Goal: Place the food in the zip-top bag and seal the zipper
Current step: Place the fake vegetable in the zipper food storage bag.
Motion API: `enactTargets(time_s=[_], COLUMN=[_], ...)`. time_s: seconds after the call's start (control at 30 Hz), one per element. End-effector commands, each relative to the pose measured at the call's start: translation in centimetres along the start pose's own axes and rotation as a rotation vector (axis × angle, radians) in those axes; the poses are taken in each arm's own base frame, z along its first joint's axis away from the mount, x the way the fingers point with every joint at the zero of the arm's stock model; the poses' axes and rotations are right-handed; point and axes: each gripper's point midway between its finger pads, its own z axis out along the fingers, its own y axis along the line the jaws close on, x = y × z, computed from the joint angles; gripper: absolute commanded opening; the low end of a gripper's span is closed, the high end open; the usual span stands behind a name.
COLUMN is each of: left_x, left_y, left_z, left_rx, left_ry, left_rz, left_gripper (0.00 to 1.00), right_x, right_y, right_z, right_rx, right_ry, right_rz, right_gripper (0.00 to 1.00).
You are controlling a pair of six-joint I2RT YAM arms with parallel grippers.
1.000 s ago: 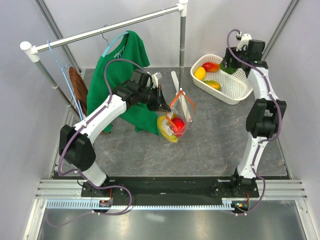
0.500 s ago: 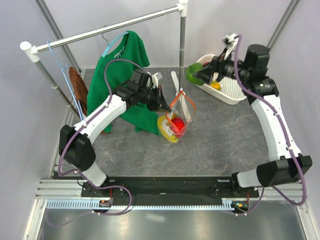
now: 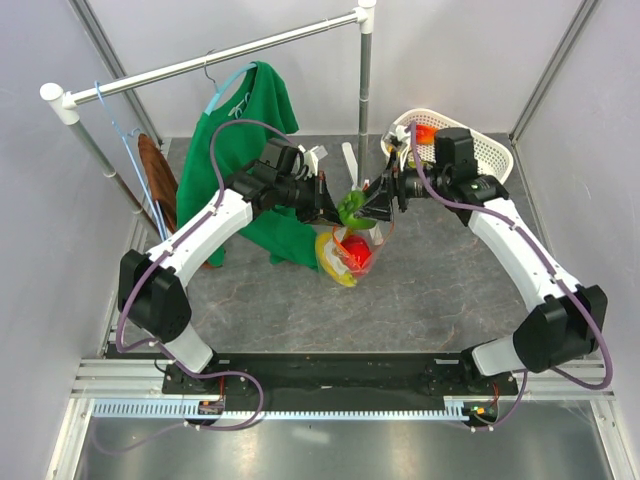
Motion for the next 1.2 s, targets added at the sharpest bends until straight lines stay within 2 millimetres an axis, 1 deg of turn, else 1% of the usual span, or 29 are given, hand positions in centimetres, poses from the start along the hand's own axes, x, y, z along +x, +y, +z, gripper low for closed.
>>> enactTargets(time_s=[0.0, 0.03, 0.07, 0.13, 0.17, 0.2, 0.27, 0.3, 0.4, 0.43, 0.5, 0.57, 0.6, 0.63, 0.67, 0.7, 0.73, 0.77, 0.8, 0.9, 0.93, 1.0, 1.03, 1.07, 1.1, 1.17], left_x=[-0.4, -0.4, -0.3, -0.3, -0.2, -0.2, -0.1, 0.0, 0.0, 0.0, 0.0, 0.0, 0.0, 0.0, -0.1, -0.1, -0.1, -0.1, -0.1, -0.2, -0.2, -0.2, -0.3, -0.3, -0.3, -0.4], left_y=[-2.0, -2.0, -2.2, -2.2, -2.3, -2.4, -2.4, -2.4, -2.4, -2.4, -2.5, -2.7, -2.7, -2.8, -2.8, -2.8, -2.8, -2.7, -2.7, -2.7, -2.7, -2.6, -2.7, -2.7, -2.7, -2.7], left_z=[-1.3, -1.4, -1.4, -1.4, -1.4, -1.5, -1.5, -1.5, -1.5, -1.5, -1.5, -1.6, -1.6, -1.7, -1.7, -1.7, -1.7, -1.7, -1.8, -1.7, -1.7, -1.6, -1.6, -1.6, -1.6, -1.7], left_rx=[0.083, 0.085, 0.091, 0.096, 0.1, 0.103, 0.107, 0.108, 0.111, 0.11, 0.113, 0.119, 0.12, 0.123, 0.124, 0.122, 0.122, 0.12, 0.119, 0.115, 0.113, 0.113, 0.115, 0.116, 0.116, 0.114], left_ry=[-0.019, -0.018, -0.015, -0.013, -0.008, -0.009, -0.005, -0.001, 0.0, -0.001, -0.002, -0.001, 0.001, -0.001, -0.002, -0.004, -0.002, -0.004, -0.004, -0.007, -0.01, -0.007, -0.008, -0.008, -0.008, -0.012], left_rz=[0.041, 0.038, 0.039, 0.04, 0.038, 0.039, 0.039, 0.037, 0.043, 0.042, 0.046, 0.047, 0.046, 0.049, 0.049, 0.049, 0.048, 0.046, 0.046, 0.046, 0.045, 0.042, 0.044, 0.042, 0.042, 0.049], left_gripper=[0.02, 0.02, 0.02, 0.02, 0.02, 0.02, 0.02, 0.02, 0.02, 0.02, 0.02, 0.02, 0.02, 0.02, 0.02, 0.02, 0.02, 0.02, 0.02, 0.02, 0.02, 0.02, 0.02, 0.02, 0.02, 0.02], right_x=[1.5, 2.3, 2.9, 4.1, 4.7, 4.8, 4.8, 4.9, 4.3, 3.6, 3.4, 3.6, 3.4, 3.5, 3.3, 3.1, 2.8, 2.3, 1.5, -0.7, -1.6, -2.8, -2.8, -2.8, -2.2, -0.5], right_y=[0.9, 0.1, 0.7, -0.3, -0.3, -0.9, -1.6, -2.3, -2.7, -3.0, -3.1, -3.5, -3.6, -3.8, -3.8, -3.6, -3.3, -3.2, -2.5, -0.4, 0.2, 0.4, 0.2, -0.6, -1.8, -2.2], right_z=[0.8, 1.2, 1.0, 1.2, 1.2, 1.2, 1.2, 1.1, 1.0, 0.9, 0.6, 0.5, 0.3, 0.5, 0.4, 0.3, 0.3, 0.2, -0.1, -0.9, -1.0, -1.7, -2.0, -2.4, -3.0, -3.4], right_rx=[-0.139, -0.152, -0.169, -0.164, -0.163, -0.136, -0.112, -0.075, -0.027, 0.011, 0.03, 0.062, 0.075, 0.091, 0.101, 0.111, 0.116, 0.133, 0.149, 0.162, 0.183, 0.249, 0.297, 0.363, 0.447, 0.491], right_ry=[0.043, 0.069, 0.114, 0.179, 0.208, 0.226, 0.238, 0.257, 0.266, 0.259, 0.266, 0.298, 0.305, 0.314, 0.313, 0.306, 0.295, 0.282, 0.25, 0.175, 0.136, 0.099, 0.079, 0.073, 0.086, 0.117], right_rz=[-0.152, -0.235, -0.216, -0.279, -0.269, -0.284, -0.335, -0.356, -0.455, -0.503, -0.576, -0.625, -0.653, -0.666, -0.67, -0.662, -0.661, -0.656, -0.621, -0.553, -0.465, -0.418, -0.304, -0.248, -0.176, -0.057], right_gripper=[0.39, 0.4, 0.4, 0.4, 0.4, 0.41, 0.42, 0.44, 0.45, 0.45, 0.45, 0.43, 0.45, 0.5, 0.59, 0.77, 0.83, 0.88, 0.92, 0.93, 0.94, 0.95, 0.95, 0.95, 0.95, 0.95])
